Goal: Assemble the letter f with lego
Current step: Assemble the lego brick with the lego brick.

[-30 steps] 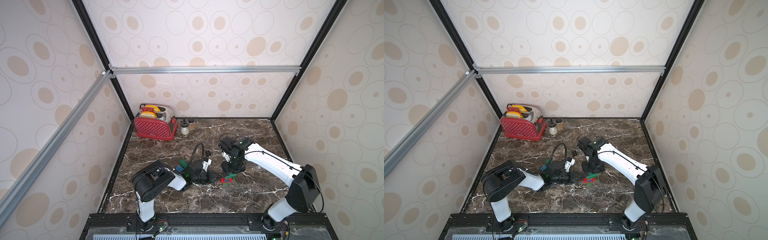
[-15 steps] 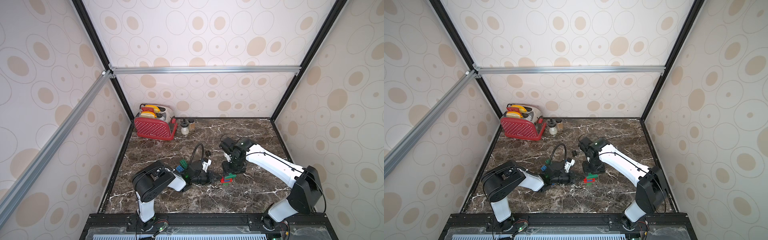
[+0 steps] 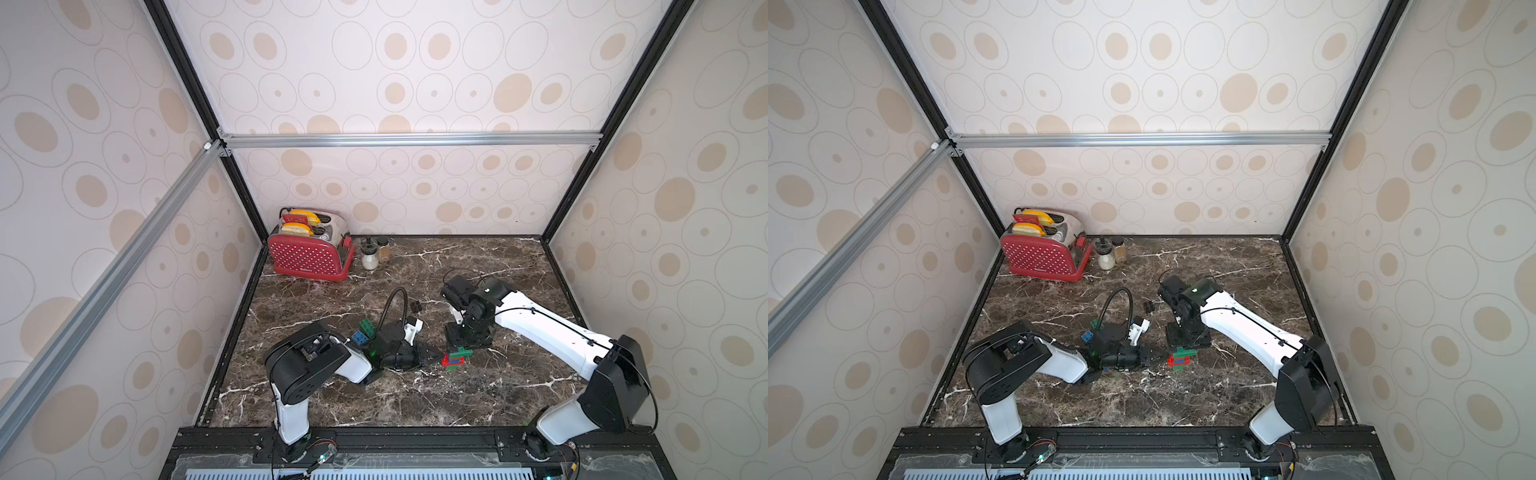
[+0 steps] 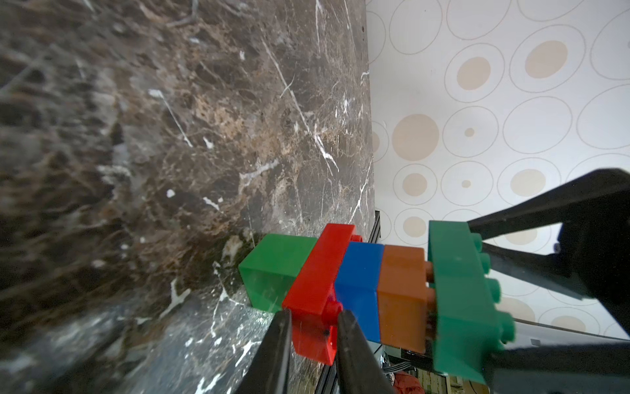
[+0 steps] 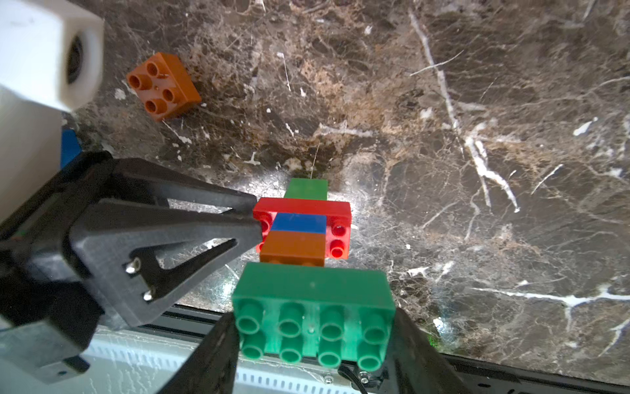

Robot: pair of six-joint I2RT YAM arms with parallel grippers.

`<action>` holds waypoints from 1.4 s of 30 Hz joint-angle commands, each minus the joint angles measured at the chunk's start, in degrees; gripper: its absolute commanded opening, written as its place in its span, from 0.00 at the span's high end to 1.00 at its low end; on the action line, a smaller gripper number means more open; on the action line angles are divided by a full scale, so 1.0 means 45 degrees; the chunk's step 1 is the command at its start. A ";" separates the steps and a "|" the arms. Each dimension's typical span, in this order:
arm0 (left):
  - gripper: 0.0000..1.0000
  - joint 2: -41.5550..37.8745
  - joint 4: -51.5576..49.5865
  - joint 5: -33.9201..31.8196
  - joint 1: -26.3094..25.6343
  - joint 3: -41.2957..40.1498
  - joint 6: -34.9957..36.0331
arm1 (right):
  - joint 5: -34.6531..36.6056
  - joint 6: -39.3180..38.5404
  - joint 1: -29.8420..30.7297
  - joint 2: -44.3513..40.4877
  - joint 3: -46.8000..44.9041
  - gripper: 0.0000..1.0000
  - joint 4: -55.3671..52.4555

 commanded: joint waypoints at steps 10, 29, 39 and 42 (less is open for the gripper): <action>0.75 0.0250 0.0000 -0.0320 -0.0137 -0.0241 -0.0235 | 0.0789 -0.0615 -0.0053 0.0539 -0.1303 0.40 -0.0181; 0.75 0.0333 0.0117 -0.0454 -0.0136 -0.0417 -0.0327 | 0.0959 -0.0414 -0.0327 0.0485 -0.1074 0.39 -0.0476; 0.75 0.0299 0.0157 -0.0427 -0.0146 -0.0458 -0.0326 | 0.0830 -0.0623 -0.0419 0.0684 -0.1187 0.39 -0.0413; 0.75 0.0294 0.0157 -0.0437 -0.0138 -0.0464 -0.0321 | 0.0883 -0.0750 -0.0410 0.0852 -0.1199 0.39 -0.0397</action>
